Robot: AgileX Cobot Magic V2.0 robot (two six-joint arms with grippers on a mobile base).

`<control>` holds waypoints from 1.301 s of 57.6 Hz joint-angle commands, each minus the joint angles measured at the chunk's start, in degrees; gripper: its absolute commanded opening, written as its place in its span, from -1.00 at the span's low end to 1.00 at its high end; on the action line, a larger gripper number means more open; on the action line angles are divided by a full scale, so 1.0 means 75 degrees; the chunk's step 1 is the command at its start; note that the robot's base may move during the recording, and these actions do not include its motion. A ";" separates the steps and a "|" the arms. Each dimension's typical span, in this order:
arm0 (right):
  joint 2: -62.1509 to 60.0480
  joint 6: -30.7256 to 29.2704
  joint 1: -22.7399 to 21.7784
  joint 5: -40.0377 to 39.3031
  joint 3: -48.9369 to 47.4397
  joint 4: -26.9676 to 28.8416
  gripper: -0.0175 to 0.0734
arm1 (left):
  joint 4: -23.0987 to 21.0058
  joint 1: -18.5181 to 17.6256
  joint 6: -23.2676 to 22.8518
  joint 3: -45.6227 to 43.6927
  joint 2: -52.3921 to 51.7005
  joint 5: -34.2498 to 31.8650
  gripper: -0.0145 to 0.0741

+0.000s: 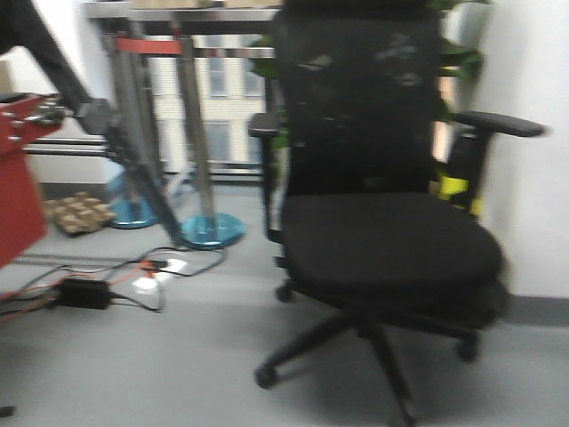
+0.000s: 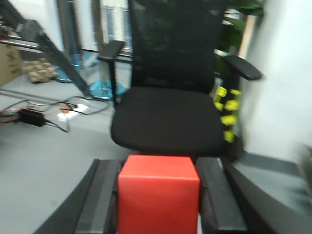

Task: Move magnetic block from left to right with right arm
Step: 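Drive the base to the second table with cardboard boxes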

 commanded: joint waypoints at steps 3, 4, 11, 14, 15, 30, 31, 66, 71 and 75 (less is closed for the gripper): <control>0.0095 -0.0055 0.0004 -0.0659 -0.0207 -0.0065 -0.19 | -0.0036 0.0013 -0.0045 0.0061 -0.0067 -0.0636 -0.96; 0.0095 -0.0055 0.0004 -0.0659 -0.0207 -0.0065 -0.19 | -0.0036 0.0013 -0.0045 0.0061 -0.0067 -0.0636 -0.96; 0.0095 -0.0055 0.0004 -0.0659 -0.0207 -0.0065 -0.19 | -0.0036 0.0013 -0.0045 0.0061 -0.0067 -0.0636 -0.96; 0.0095 -0.0055 0.0004 -0.0659 -0.0207 -0.0065 -0.19 | -0.0036 0.0013 -0.0045 0.0061 -0.0067 -0.0636 -0.96; 0.0095 -0.0055 0.0004 -0.0659 -0.0207 -0.0065 -0.19 | -0.0036 0.0013 -0.0045 0.0061 -0.0067 -0.0636 -0.96; 0.0095 -0.0055 0.0004 -0.0659 -0.0207 -0.0065 -0.19 | -0.0036 0.0013 -0.0045 0.0061 -0.0067 -0.0636 -0.96; 0.0095 -0.0055 0.0004 -0.0659 -0.0207 -0.0065 -0.19 | -0.0036 0.0013 -0.0045 0.0061 -0.0067 -0.0636 -0.96; 0.0095 -0.0055 0.0004 -0.0659 -0.0207 -0.0065 -0.19 | -0.0036 0.0013 -0.0045 0.0061 -0.0067 -0.0636 -0.96; 0.0095 -0.0055 0.0004 -0.0659 -0.0207 -0.0065 -0.19 | -0.0036 0.0013 -0.0045 0.0061 -0.0067 -0.0636 -0.96; 0.0095 -0.0055 0.0004 -0.0659 -0.0207 -0.0065 -0.19 | -0.0036 0.0013 -0.0045 0.0061 -0.0067 -0.0636 -0.96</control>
